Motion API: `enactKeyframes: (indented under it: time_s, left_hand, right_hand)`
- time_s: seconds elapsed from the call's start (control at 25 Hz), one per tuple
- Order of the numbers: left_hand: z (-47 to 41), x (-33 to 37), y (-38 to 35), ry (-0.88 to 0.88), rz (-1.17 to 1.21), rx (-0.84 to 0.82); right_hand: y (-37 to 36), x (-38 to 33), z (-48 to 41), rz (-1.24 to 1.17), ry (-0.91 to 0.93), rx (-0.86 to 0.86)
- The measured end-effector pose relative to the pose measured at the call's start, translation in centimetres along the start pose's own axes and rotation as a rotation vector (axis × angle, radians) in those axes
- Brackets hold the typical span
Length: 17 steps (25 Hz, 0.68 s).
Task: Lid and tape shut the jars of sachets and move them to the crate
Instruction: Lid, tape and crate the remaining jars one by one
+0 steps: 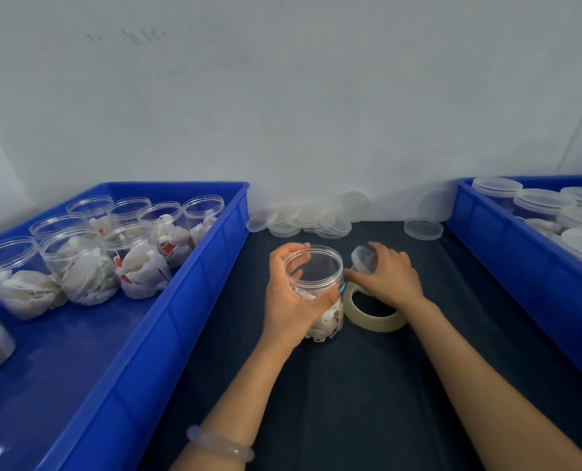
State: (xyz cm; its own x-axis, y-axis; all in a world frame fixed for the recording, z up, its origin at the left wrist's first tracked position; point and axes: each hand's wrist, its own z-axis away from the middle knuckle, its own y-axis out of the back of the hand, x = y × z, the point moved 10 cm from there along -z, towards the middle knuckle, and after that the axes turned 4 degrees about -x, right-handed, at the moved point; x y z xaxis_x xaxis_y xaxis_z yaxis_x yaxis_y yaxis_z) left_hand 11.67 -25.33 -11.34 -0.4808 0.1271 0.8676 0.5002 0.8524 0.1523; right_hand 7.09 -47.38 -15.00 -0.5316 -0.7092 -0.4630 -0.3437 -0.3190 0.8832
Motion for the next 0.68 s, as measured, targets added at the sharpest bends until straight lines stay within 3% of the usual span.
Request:
enactKeyframes:
  time_s: [0.12, 0.28, 0.48, 0.56, 0.68]
  left_hand:
    - [0.0, 0.0, 0.0, 0.000, 0.000, -0.002]
    - [0.0, 0.2, 0.0, -0.013, -0.005, -0.005]
    - [0.0, 0.4, -0.2, -0.012, -0.004, -0.025]
    - [0.1, 0.6, -0.6, 0.000, 0.010, -0.042]
    - [0.4, 0.7, -1.2, 0.032, 0.034, -0.063]
  right_hand:
    - [1.8, -0.8, 0.8, -0.189, 0.029, 0.142]
    - [4.6, -1.6, 2.3, -0.997, 0.057, 0.251]
    - [7.4, -4.1, 3.8, -1.629, 0.038, 0.275]
    - [8.3, -5.6, 4.2, -1.697, 0.074, 0.211]
    - [7.4, -8.6, 5.3, -1.346, 0.161, 0.036]
